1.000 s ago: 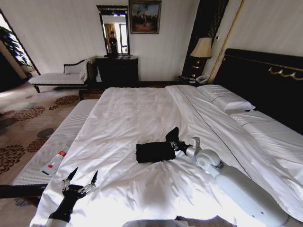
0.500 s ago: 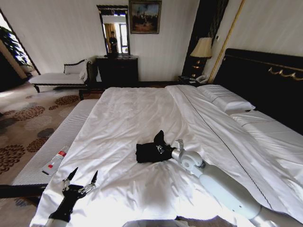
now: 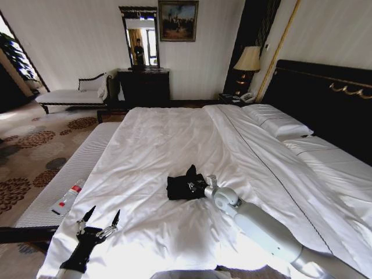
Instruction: Fold the clothes on the bed.
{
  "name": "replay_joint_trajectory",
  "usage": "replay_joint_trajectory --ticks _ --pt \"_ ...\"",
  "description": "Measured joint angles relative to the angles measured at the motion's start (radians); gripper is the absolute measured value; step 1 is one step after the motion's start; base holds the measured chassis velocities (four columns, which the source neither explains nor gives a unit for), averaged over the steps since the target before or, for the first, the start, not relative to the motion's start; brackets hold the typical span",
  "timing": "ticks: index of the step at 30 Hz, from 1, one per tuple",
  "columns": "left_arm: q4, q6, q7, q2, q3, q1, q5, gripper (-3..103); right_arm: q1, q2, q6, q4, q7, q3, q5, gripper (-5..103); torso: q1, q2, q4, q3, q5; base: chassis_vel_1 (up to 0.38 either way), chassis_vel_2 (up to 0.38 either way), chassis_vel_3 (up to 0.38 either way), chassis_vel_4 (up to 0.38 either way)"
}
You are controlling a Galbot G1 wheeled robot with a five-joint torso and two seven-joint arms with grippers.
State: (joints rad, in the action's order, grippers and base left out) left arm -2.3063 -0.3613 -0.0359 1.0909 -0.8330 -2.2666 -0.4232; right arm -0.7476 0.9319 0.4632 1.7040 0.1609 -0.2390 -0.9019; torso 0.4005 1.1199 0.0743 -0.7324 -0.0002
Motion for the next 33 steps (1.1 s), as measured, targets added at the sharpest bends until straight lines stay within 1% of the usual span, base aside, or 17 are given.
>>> replay_joint_trajectory --ticks 4,11,13,15,19,21,25,27,28,30,31,32,33 --pt "0.0 0.0 0.0 0.0 0.0 0.0 0.0 100 -0.004 0.002 0.0 0.015 0.005 0.002 0.0 8 0.0 0.0 0.0001 0.0 0.0 0.0 0.0 0.0 0.0" --pt "0.0 0.0 0.0 0.0 0.0 0.0 0.0 100 0.003 0.03 -0.007 -0.003 0.002 -0.029 0.042 9 0.0 0.0 0.0 0.0 0.0001 0.0 0.0 0.0 0.0" --pt "0.0 0.0 0.0 0.0 0.0 0.0 0.0 100 0.01 0.031 -0.014 -0.004 0.003 -0.042 0.061 20 0.0 0.0 0.0 0.0 0.0001 0.0 0.0 0.0 0.0" --pt "0.0 0.0 0.0 0.0 0.0 0.0 0.0 100 0.012 0.032 -0.017 -0.004 0.007 -0.046 0.067 20 0.0 0.0 0.0 0.0 0.0 0.0 0.0 0.0 0.0" --pt "0.0 0.0 0.0 0.0 0.0 0.0 0.0 100 0.025 0.048 -0.022 0.012 0.055 -0.06 0.052 41 0.0 0.0 0.0 0.0 0.0 0.0 0.0 0.0 0.0" --pt "0.0 0.0 0.0 0.0 0.0 0.0 0.0 100 0.028 0.05 -0.022 0.023 0.061 -0.062 0.052 41 0.0 0.0 -0.0002 0.0 0.0 0.0 0.0 0.0 0.0" --pt "0.0 0.0 0.0 0.0 0.0 0.0 0.0 100 0.015 0.04 -0.011 0.109 0.068 -0.066 0.052 63 0.0 0.0 0.0 0.0 -0.0001 0.0 0.0 0.0 0.0" --pt "0.0 0.0 0.0 0.0 0.0 0.0 0.0 100 0.009 0.039 -0.011 0.123 0.07 -0.063 0.049 63 0.0 0.0 0.0 0.0 0.0 0.0 0.0 0.0 0.0" --pt "0.0 0.0 0.0 0.0 0.0 0.0 0.0 100 -0.004 0.043 -0.015 0.154 0.08 -0.045 0.029 68 0.0 0.0 0.0003 0.0 -0.0001 0.0 0.0 0.0 0.0" --pt "0.0 0.0 0.0 0.0 0.0 0.0 0.0 100 -0.014 0.074 -0.043 0.186 0.124 -0.007 -0.057 79 0.0 0.0 0.0003 0.0 0.0003 0.0 0.0 0.0 0.0" --pt "0.0 0.0 0.0 0.0 0.0 0.0 0.0 100 -0.014 0.074 -0.043 0.186 0.124 -0.007 -0.057 79 0.0 0.0 0.0003 0.0 0.0003 0.0 0.0 0.0 0.0" --pt "0.0 0.0 0.0 0.0 0.0 0.0 0.0 100 -0.014 0.095 -0.061 0.194 0.151 0.018 -0.101 84 0.0 0.0 -0.0002 0.0 0.0001 0.0 0.0 0.0 0.0" --pt "0.0 0.0 0.0 0.0 0.0 0.0 0.0 100 -0.016 0.109 -0.097 0.18 0.157 0.035 -0.098 90 0.0 0.0 -0.0004 0.0 0.0 0.0 0.0 0.0 0.0"
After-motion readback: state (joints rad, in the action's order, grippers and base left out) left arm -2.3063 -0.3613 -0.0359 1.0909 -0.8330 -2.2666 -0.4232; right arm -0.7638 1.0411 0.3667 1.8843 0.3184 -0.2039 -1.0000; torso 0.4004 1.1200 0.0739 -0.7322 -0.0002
